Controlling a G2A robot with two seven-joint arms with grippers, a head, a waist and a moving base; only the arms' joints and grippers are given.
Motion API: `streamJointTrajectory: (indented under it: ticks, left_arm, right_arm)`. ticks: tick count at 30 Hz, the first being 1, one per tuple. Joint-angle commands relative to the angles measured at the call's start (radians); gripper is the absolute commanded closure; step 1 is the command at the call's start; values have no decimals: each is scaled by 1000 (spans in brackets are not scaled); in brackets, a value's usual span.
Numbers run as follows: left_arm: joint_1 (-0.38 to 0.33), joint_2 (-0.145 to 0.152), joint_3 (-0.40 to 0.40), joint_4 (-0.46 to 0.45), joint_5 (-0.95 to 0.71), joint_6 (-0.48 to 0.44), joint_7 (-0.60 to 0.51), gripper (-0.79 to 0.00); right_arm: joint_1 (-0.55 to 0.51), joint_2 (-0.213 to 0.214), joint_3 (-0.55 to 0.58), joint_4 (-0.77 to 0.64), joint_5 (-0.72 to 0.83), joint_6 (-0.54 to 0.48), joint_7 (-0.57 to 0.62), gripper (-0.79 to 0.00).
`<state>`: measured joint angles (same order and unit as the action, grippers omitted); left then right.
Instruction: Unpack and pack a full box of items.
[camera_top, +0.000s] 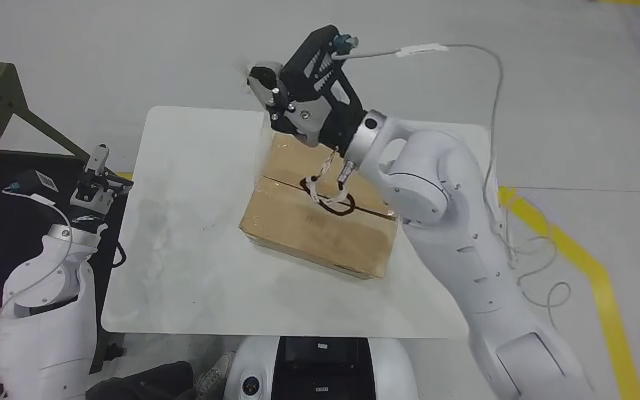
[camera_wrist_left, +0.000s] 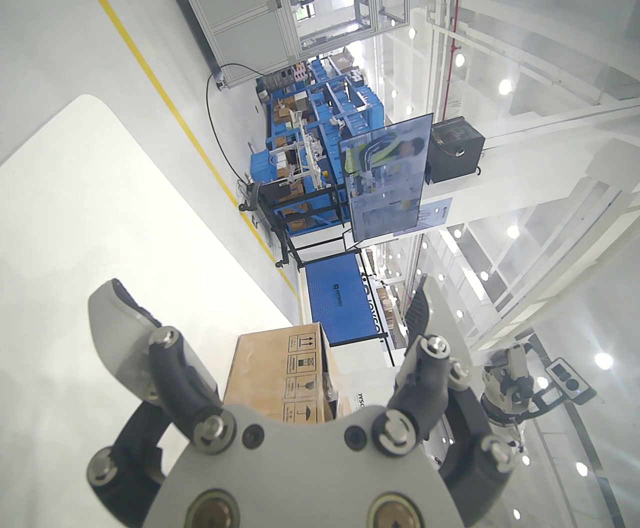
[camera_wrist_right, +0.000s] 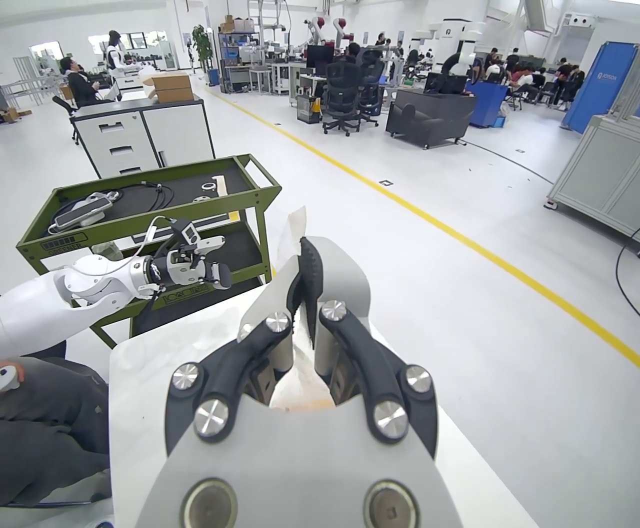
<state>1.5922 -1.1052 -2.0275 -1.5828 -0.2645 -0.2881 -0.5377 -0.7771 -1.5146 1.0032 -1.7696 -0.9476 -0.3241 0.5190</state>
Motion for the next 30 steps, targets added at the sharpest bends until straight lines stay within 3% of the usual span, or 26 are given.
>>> streamJointTrajectory:
  ticks: [1, 17, 30]
  left_arm:
    - [0, 0, 0, 0, 0, 0, 0, -785]
    - [0, 0, 0, 0, 0, 0, 0, -785]
    - [0, 0, 0, 0, 0, 0, 0, -785]
  right_arm:
    - [-7, 2, 3, -5, -9, -8, -11, 0]
    - [239, -39, -77, 271, 62, -67, -116, 0]
    - [326, -64, -121, 366, 71, -95, -151, 0]
